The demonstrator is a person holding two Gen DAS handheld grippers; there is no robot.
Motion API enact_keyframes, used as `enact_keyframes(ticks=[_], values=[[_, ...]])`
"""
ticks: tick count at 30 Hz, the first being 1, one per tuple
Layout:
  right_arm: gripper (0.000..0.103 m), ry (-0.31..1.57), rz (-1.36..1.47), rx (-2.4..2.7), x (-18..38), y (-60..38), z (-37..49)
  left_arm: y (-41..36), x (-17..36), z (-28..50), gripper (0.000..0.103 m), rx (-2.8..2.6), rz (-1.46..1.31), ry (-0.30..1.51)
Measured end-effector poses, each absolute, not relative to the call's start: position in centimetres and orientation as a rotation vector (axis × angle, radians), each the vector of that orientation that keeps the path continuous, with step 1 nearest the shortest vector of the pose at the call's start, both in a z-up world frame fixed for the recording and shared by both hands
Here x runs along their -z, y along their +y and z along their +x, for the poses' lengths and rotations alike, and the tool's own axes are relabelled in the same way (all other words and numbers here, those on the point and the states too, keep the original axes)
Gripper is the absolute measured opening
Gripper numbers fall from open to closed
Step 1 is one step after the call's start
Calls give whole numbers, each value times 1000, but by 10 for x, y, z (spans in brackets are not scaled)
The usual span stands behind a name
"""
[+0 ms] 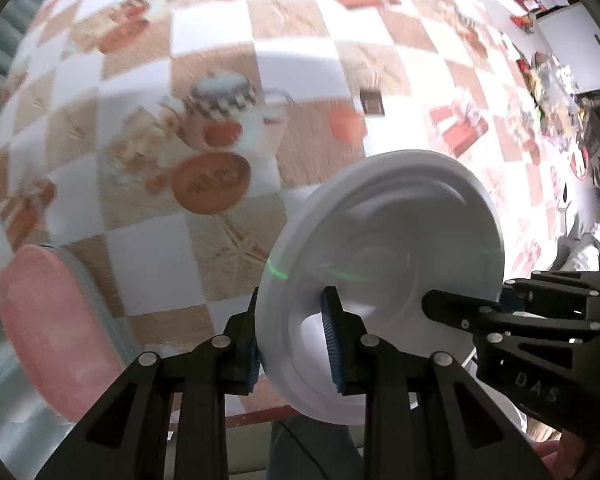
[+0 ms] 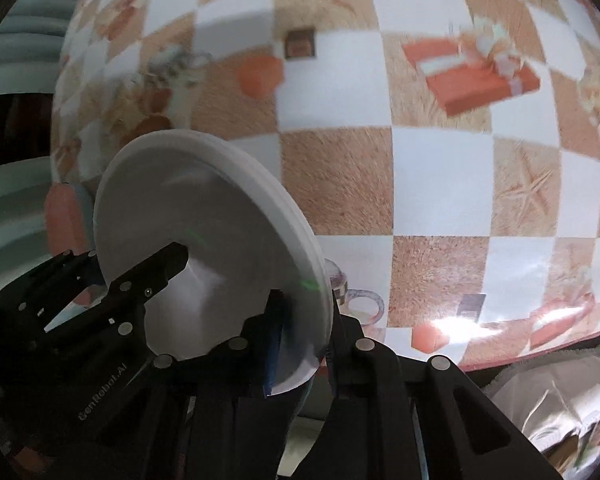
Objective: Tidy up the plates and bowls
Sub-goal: 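Carry the white stacks over the pink plate stack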
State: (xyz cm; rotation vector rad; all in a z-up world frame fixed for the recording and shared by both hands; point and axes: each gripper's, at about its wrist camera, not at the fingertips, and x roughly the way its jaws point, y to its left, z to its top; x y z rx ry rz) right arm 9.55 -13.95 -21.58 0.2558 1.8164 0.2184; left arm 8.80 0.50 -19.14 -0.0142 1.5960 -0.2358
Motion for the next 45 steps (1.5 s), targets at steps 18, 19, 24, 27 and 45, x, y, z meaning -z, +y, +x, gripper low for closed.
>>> enact_keyframes(ticks=[18,19,24,27,45], values=[[20,1620,65,-397,88,-34,116,93,72,77,30,23,-159,1344],[20,1609,48,-416,82,-23,116,99,69,74,30,9,-166,1336],[20,1580,-6,-477,64,19,116,136,52,58,30,-71,-192,1290],[20,1568,-32,-518,56,43,114,155,45,49,30,-110,-200,1268],[20,1594,-137,-623,66,123,96,226,57,14,31,-241,-301,1263]])
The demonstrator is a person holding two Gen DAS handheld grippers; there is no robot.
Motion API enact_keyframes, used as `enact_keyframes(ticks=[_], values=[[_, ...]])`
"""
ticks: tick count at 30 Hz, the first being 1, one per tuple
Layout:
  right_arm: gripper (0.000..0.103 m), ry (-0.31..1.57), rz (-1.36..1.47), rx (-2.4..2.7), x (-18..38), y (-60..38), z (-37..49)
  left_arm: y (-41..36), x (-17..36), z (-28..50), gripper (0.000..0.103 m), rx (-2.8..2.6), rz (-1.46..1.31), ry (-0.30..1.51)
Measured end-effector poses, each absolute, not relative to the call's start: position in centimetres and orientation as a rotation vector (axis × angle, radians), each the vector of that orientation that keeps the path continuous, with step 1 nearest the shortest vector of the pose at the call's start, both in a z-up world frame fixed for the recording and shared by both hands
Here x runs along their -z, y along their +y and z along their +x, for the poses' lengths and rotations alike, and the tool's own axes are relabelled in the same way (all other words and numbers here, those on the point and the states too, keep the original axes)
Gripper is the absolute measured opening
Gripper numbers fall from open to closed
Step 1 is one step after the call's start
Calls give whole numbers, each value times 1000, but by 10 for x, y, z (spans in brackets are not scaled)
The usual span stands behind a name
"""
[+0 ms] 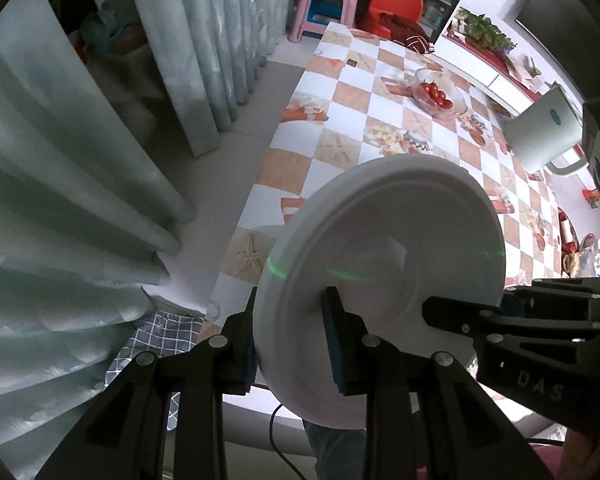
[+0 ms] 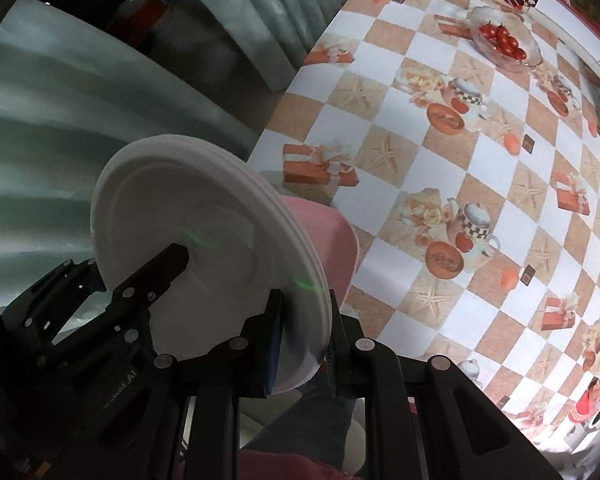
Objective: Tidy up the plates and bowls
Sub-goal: 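Carry the white stacks over the pink plate stack, then lower the white stacks onto the pink plate stack and open both grippers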
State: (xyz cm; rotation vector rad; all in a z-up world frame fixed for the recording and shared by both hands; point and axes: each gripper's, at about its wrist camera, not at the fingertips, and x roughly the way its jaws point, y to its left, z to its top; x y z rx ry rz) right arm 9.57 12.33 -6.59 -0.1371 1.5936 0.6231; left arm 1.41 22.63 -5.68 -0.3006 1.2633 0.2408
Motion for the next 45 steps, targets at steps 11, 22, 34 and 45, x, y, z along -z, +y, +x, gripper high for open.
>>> enact_keyframes(ticks=[11,22,34,45], values=[[20,1683,-119,-590,113,125,94,229,98,12,32,-245,-315,1338],[21,1739,-115,-553,161,126,100,226,146,23,33,-241,-311,1402],[21,1763,-142,-553,188,133,101,227,170,27,39,-243,-293,1423],[64,1740,-183,-531,181,118,100,230,165,18,83,-375,-188,1415]])
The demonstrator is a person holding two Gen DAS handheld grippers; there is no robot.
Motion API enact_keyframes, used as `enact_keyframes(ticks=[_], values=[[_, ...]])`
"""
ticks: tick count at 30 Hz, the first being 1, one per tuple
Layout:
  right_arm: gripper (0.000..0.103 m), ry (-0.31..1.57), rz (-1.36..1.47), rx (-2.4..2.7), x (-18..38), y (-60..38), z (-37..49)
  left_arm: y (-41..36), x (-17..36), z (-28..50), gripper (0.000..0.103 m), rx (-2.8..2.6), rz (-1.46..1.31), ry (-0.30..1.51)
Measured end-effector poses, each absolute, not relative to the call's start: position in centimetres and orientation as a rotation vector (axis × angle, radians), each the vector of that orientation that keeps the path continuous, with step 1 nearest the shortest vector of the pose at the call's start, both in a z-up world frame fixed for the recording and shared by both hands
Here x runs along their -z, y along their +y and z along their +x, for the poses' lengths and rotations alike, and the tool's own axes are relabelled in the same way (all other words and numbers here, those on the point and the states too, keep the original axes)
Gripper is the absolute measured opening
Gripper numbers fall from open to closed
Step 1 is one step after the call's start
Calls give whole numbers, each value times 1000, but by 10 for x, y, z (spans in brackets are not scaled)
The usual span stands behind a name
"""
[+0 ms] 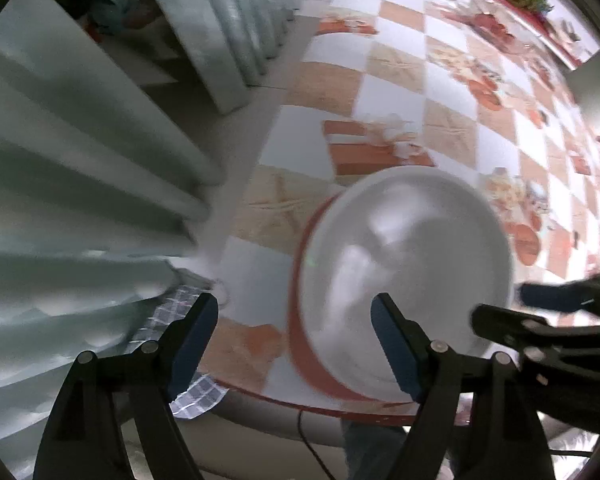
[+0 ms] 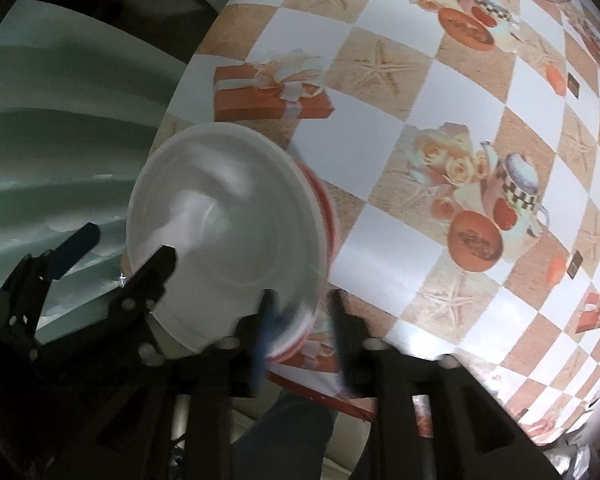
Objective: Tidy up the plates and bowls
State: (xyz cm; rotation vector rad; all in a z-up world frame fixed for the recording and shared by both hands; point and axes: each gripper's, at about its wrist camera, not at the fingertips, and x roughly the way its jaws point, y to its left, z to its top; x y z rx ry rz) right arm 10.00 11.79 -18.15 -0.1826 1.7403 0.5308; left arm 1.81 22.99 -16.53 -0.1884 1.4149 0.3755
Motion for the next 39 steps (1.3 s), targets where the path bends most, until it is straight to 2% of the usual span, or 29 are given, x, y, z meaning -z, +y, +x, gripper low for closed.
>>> enact_keyframes(ticks=[1,2,12,13,15,26,39], values=[[81,1731,-173,-529,178,113,101,231,164,17,83,-375,-197,1411],[84,1723,-163,-534,174,109,102,233,162,15,83,-372,-211,1404],[84,1661,-171,-479,132,79,103,226,100,-3,87,-327,-205,1239],[88,1659,-175,-477,127,79,104,226,95,-5,87,-317,-211,1230],[103,1671,-173,-482,118,78,106,221,85,-7,87,-317,-181,1231],[103,1539,-220,-538,63,92,97,207,60,-10,87,-331,-120,1257],[103,1528,-246,-553,57,96,92,199,57,-14,88,-318,-105,1275]])
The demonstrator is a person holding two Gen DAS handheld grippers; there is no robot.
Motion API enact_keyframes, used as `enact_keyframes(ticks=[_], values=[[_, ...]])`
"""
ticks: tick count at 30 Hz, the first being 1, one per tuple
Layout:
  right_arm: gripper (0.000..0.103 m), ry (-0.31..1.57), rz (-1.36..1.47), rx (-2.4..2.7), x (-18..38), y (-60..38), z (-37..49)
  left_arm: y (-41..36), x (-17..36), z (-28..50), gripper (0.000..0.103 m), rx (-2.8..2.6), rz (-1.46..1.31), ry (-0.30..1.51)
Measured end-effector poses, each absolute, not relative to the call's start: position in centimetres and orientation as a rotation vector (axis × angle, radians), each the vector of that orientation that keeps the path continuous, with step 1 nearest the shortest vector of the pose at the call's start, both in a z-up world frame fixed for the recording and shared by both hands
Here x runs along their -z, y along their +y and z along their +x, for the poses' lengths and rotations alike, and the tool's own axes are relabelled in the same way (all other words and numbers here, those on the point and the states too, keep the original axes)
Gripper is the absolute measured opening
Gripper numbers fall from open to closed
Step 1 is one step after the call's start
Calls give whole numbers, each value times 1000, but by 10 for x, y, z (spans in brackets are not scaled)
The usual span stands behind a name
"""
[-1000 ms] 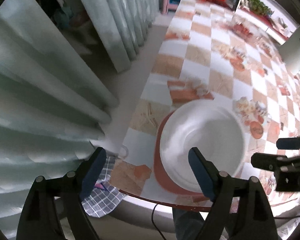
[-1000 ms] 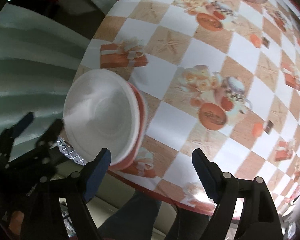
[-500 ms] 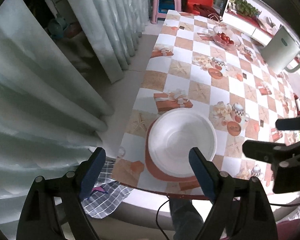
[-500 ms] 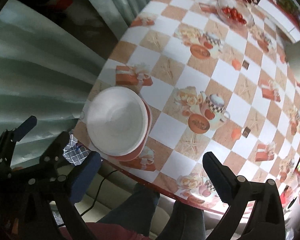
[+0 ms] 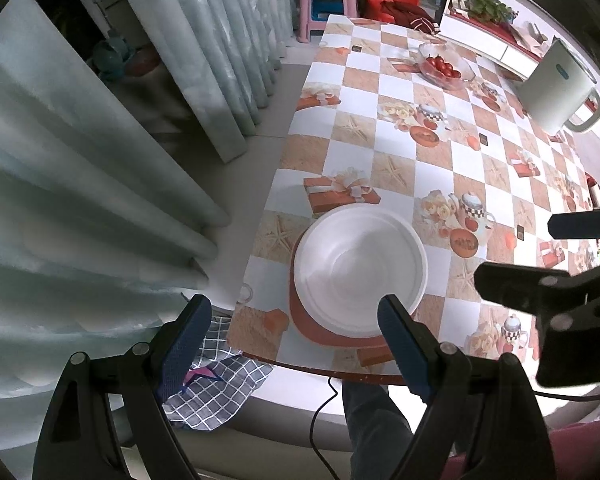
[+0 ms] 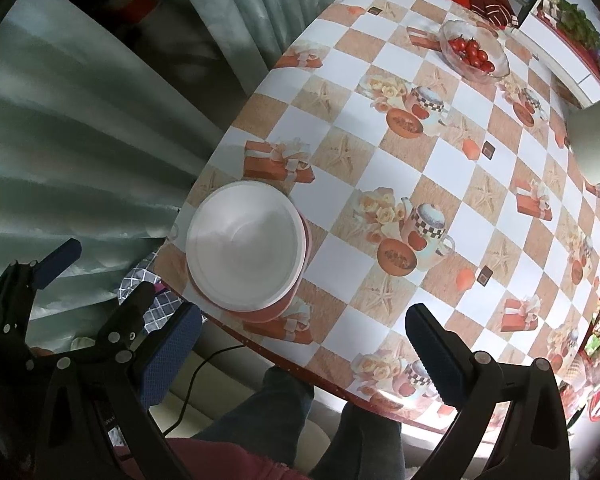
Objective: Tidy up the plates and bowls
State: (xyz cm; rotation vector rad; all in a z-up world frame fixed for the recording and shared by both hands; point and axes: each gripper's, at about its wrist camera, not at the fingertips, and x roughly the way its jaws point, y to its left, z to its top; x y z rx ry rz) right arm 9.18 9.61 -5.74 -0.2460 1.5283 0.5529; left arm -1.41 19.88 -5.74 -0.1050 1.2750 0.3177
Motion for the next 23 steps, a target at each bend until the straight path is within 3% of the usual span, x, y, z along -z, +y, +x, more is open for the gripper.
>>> enact_keyframes(ticks=[19,23], values=[[103,1565,-271,-579,72,94,89,191,67,-9,88,-334,-54,1335],[103,1570,-249,-602,76,90,91,190,63,-10,88,-305,-77,1272]])
